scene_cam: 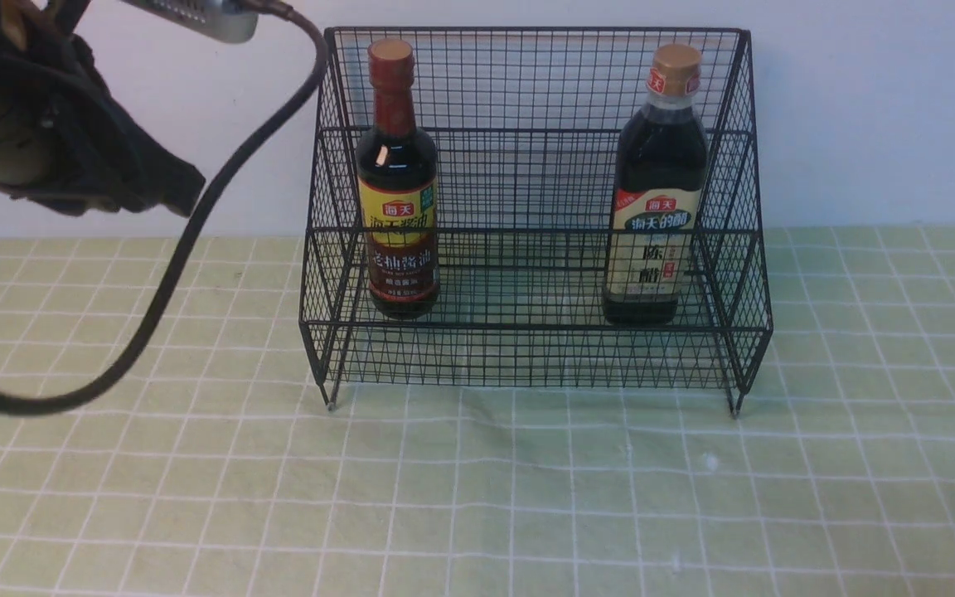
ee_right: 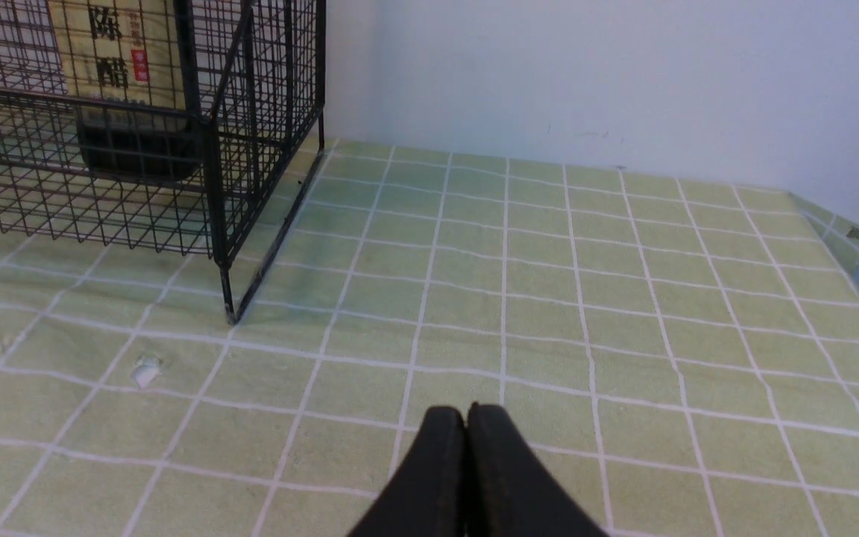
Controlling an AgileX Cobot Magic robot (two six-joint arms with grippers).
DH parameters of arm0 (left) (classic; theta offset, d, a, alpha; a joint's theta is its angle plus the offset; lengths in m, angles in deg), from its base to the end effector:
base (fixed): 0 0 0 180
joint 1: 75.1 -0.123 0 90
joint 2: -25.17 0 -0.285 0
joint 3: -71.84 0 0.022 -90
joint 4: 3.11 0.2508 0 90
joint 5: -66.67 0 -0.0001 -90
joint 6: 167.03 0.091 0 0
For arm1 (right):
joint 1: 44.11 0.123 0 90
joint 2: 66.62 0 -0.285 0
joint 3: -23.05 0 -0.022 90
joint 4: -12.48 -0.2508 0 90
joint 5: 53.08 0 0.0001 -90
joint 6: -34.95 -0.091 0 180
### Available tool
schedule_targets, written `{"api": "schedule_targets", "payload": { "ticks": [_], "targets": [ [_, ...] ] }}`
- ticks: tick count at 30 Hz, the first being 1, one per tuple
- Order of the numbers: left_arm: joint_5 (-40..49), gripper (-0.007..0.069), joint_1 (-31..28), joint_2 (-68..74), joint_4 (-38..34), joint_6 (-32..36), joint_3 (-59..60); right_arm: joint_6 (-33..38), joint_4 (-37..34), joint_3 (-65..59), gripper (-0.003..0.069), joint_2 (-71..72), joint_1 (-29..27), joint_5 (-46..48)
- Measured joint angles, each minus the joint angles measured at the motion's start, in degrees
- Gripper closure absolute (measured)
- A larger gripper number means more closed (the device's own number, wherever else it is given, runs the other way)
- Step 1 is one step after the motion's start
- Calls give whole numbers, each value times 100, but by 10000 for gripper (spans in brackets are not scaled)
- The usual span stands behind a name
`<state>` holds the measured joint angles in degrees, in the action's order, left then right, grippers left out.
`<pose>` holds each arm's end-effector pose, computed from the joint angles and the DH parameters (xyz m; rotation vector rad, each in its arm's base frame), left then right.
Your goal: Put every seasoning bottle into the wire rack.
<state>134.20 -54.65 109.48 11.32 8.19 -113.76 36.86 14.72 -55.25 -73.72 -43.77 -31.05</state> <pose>0.2541 -0.0724 0.4042 0.3741 2.4816 0.1561 0.0522 -0.0010 0.1729 -0.0607 1.8741 -0.0576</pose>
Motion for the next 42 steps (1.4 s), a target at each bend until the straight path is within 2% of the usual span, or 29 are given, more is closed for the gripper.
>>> {"api": "schedule_targets", "payload": {
  "ticks": [4,5,6,9,12,22,34,37,42],
  "targets": [
    [-301,630,0,-815,-519,-200,395,0,0,0,673,0,0,0],
    [-621,630,0,-1314,-669,-304,681,0,0,0,673,0,0,0],
    [-666,630,0,-1379,-711,-319,720,0,0,0,673,0,0,0],
    [-1521,630,0,-2615,-929,-403,1497,0,0,0,673,0,0,0],
    [-1829,630,0,-3288,-952,-403,1926,0,0,0,673,0,0,0],
    [-1751,630,0,-5035,-950,-400,2589,0,0,0,673,0,0,0],
    [-1898,630,-6,-5325,-862,-220,2802,0,0,0,673,0,0,0],
    [-2455,630,-139,-5566,-938,85,3304,0,0,0,673,0,0,0],
    [-3843,630,-1066,-6561,-1515,827,5354,0,0,0,673,0,0,0]
  ]
}}
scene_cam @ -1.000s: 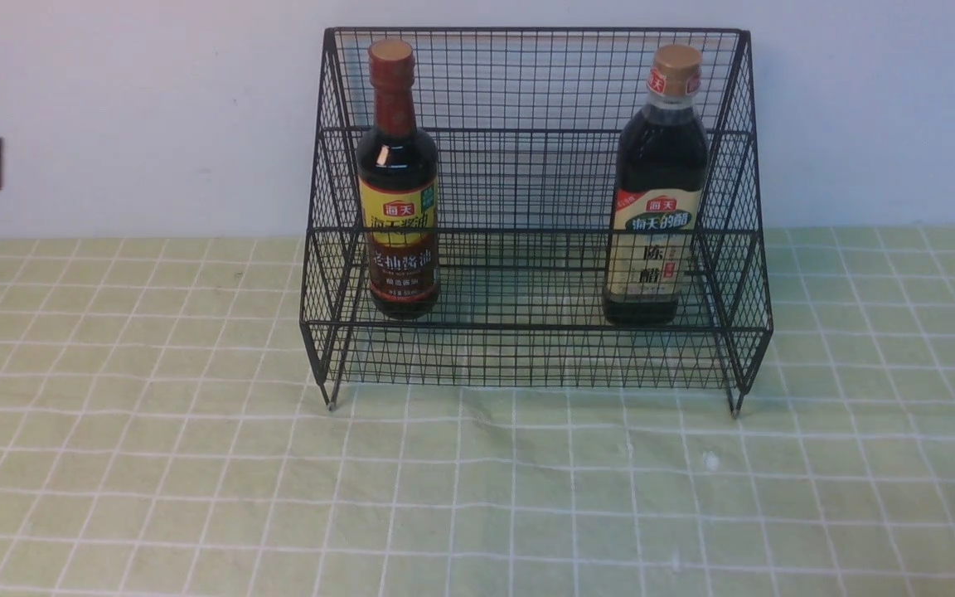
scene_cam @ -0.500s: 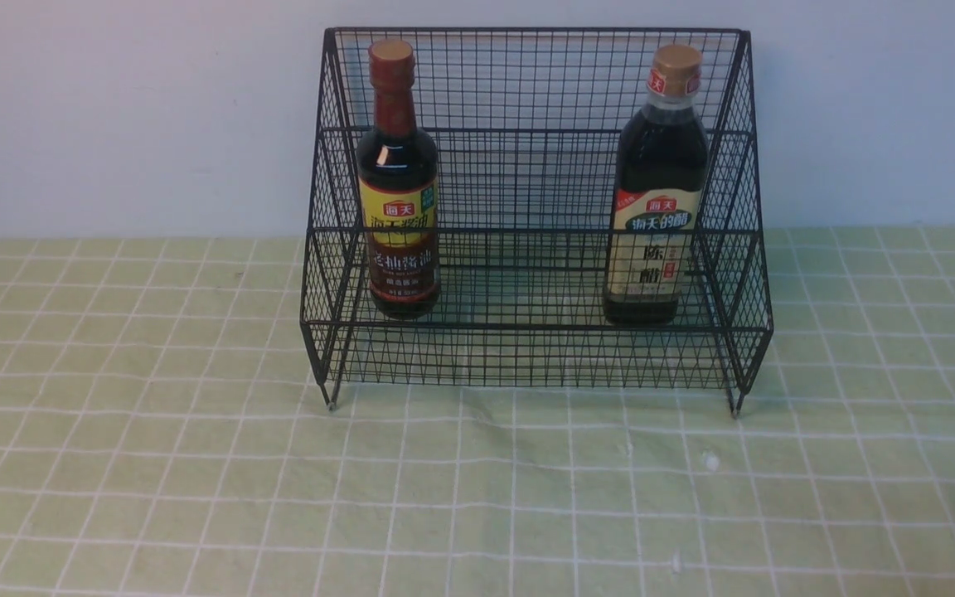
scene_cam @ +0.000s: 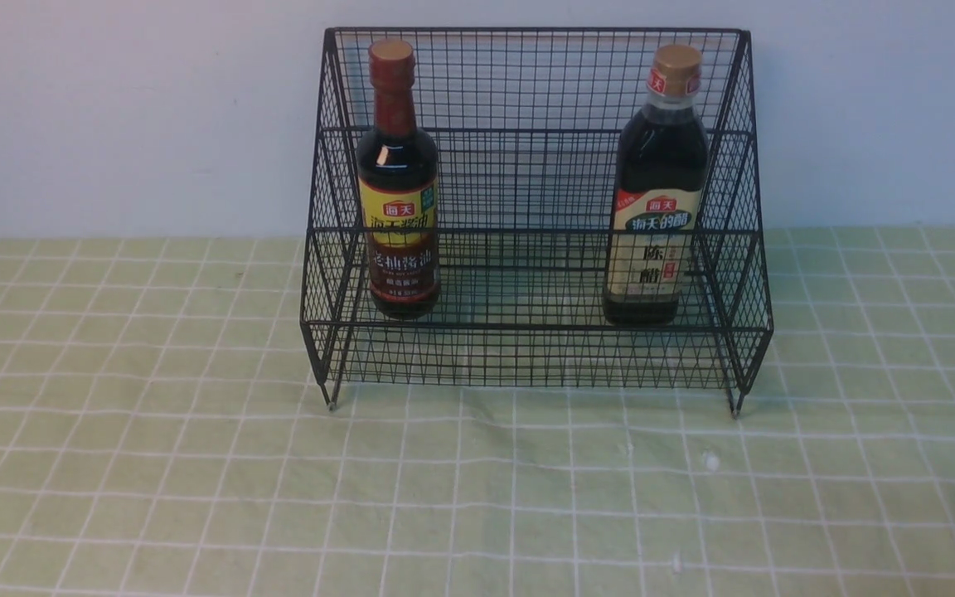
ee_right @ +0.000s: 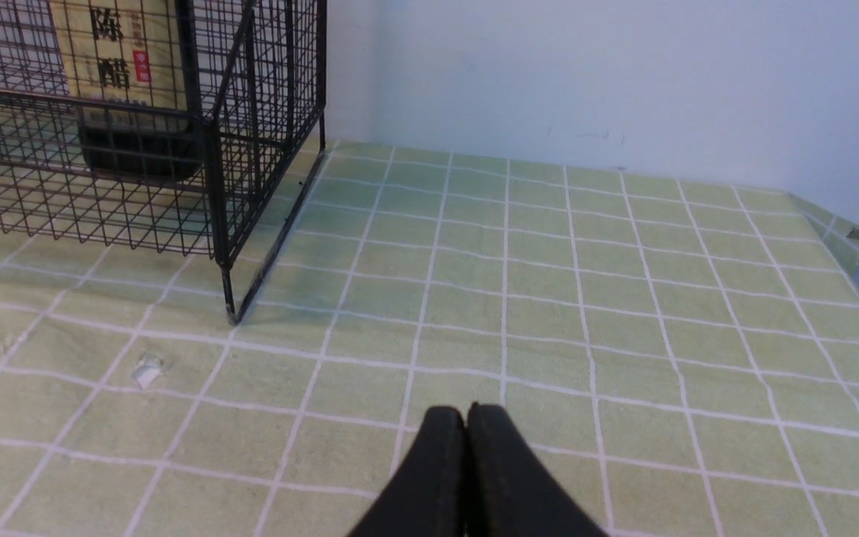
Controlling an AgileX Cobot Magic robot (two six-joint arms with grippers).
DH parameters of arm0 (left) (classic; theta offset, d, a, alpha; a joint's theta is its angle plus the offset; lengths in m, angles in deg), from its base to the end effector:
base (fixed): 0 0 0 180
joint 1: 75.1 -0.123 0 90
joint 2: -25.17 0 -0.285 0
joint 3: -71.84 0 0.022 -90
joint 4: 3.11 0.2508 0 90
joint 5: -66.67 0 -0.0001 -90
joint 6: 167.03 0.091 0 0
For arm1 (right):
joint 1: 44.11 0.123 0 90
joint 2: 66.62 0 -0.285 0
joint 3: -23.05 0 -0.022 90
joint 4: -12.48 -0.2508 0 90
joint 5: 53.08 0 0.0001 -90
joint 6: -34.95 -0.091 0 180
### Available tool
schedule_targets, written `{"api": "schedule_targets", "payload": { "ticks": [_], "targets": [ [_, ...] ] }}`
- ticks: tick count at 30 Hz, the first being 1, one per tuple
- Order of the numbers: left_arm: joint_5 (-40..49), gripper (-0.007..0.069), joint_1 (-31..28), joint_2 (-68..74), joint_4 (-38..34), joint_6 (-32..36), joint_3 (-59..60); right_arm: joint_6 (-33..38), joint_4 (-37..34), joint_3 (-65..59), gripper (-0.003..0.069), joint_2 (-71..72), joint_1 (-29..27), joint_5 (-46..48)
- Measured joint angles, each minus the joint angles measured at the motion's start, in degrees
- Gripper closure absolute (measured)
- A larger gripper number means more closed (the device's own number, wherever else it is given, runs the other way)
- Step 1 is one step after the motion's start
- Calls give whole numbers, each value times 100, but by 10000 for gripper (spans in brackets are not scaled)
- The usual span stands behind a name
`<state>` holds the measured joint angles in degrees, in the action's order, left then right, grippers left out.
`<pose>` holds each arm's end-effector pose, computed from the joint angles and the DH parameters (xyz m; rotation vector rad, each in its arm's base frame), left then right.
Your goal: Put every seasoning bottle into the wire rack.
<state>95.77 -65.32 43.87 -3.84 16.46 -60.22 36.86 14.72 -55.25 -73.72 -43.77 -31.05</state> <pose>0.0414 -0.0077 0.3248 0.1886 1.6612 -0.0965 0.0522 -0.0010 0.1729 -0.0607 1.8741 -0.0576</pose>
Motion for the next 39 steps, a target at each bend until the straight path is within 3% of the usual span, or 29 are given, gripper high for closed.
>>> {"api": "schedule_targets", "payload": {
  "ticks": [5,11,39],
  "targets": [
    [-615,630,-604,-929,-150,129,1793,-19,0,0,673,0,0,0],
    [-688,630,-692,-1156,-167,136,2994,-19,0,0,673,0,0,0],
    [-697,630,-692,-1156,-167,136,3067,-19,0,0,673,0,0,0]
  ]
}}
